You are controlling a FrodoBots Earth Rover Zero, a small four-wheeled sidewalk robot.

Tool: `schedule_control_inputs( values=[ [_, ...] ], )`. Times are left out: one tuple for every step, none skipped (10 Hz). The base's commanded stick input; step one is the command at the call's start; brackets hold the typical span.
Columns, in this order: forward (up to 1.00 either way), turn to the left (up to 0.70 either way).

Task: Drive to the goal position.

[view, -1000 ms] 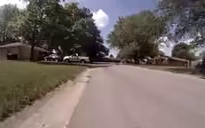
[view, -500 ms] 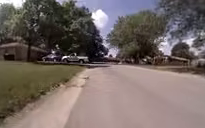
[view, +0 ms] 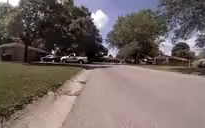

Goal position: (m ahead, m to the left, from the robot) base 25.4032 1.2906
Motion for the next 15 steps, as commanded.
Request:
schedule_control_inputs(
  values=[
    [1.0,0.0],
    [1.0,0.0],
    [1.0,0.0],
    [1.0,0.0],
    [1.0,0.0],
    [1.0,0.0],
    [1.0,0.0],
    [1.0,0.0],
    [1.0,0.0],
    [1.0,0.0],
    [1.0,0.0],
    [1.0,0.0],
    [1.0,0.0],
    [1.0,0.0],
    [1.0,0.0]
  ],
)
